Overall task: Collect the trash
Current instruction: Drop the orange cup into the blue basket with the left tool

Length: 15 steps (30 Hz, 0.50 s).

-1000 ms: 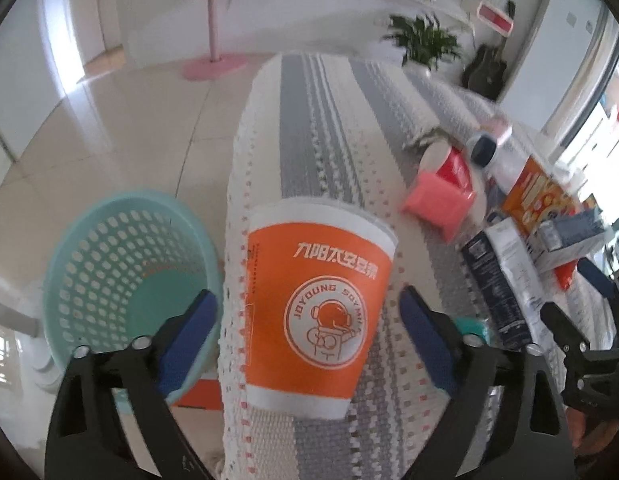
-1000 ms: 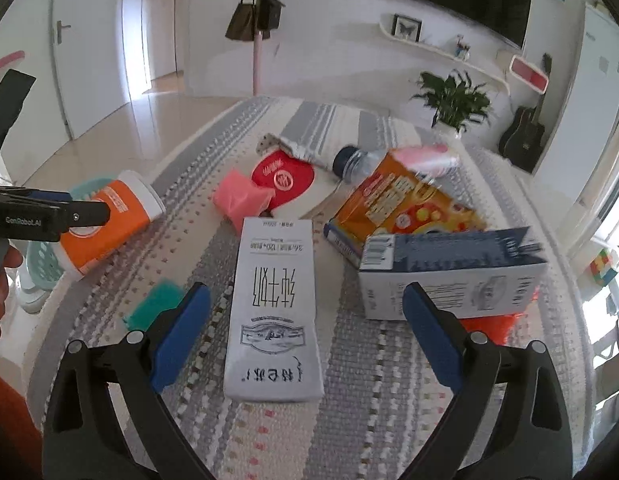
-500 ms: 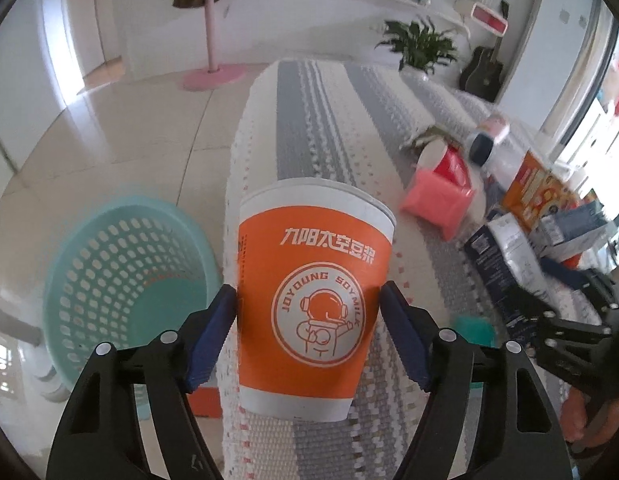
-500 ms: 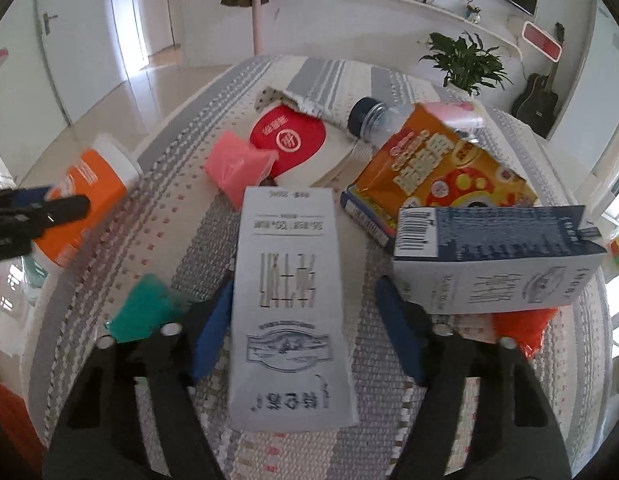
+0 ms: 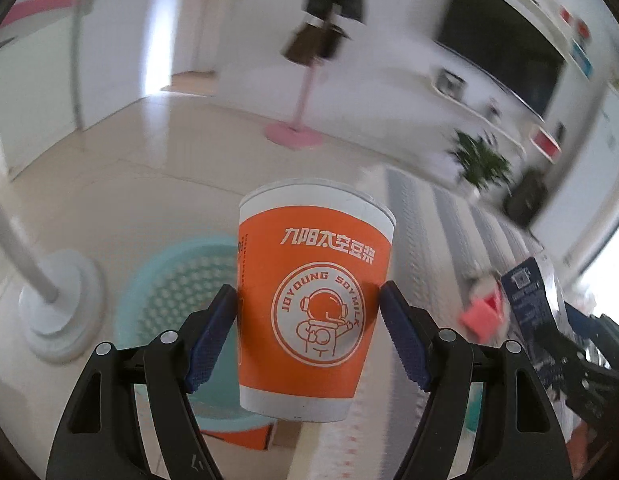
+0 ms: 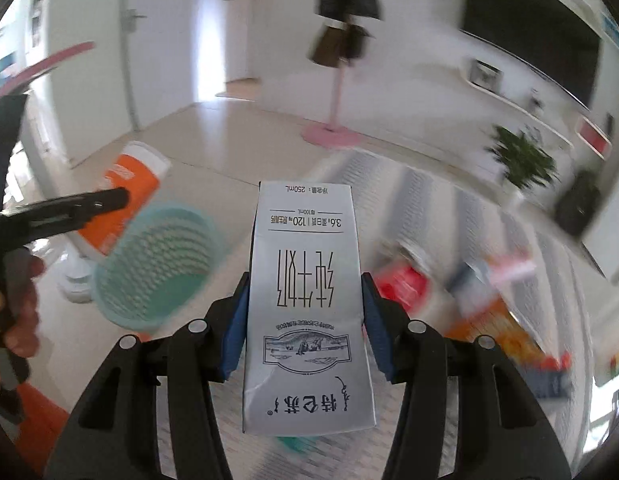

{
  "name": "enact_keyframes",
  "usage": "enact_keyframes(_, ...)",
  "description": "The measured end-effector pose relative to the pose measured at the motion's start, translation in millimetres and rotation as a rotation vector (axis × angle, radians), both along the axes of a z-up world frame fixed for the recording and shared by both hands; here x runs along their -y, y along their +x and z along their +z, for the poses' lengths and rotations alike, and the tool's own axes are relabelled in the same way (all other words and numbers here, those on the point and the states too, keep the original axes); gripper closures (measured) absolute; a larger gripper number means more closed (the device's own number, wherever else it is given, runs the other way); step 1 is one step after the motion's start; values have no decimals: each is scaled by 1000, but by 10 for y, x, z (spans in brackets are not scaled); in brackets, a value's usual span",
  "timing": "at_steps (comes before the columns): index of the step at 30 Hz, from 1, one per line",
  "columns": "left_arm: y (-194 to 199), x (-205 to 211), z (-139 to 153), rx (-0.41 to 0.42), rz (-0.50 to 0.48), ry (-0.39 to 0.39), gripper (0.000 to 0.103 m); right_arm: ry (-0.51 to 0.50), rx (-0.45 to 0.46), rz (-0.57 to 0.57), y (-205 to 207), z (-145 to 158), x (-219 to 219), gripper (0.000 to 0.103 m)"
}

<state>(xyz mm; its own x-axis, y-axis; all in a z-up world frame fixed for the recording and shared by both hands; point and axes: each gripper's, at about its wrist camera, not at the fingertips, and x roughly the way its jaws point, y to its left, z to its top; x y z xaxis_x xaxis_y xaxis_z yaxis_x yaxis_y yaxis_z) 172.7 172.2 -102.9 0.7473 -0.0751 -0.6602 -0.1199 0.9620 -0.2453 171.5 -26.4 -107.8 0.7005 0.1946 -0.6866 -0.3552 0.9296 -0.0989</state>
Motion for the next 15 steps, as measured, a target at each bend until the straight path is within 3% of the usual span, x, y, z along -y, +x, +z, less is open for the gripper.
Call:
enact_keyframes(3,-29,-278,-7,-17,69,15,32,9,0,95,98,90,-442,54)
enact_keyframes(7,-11,-552,-166,-77,147,15,32,-14,-27,176,205,-12,-936,54)
enact_keyframes(11,101,-747,-473,-186,178,-38,31,-47,-99,223,401,-346,-1342,54)
enact_keyframes(15,181,-825,-731,-270,186,-15,31,-54,-219,212,627,-763,-1528,54)
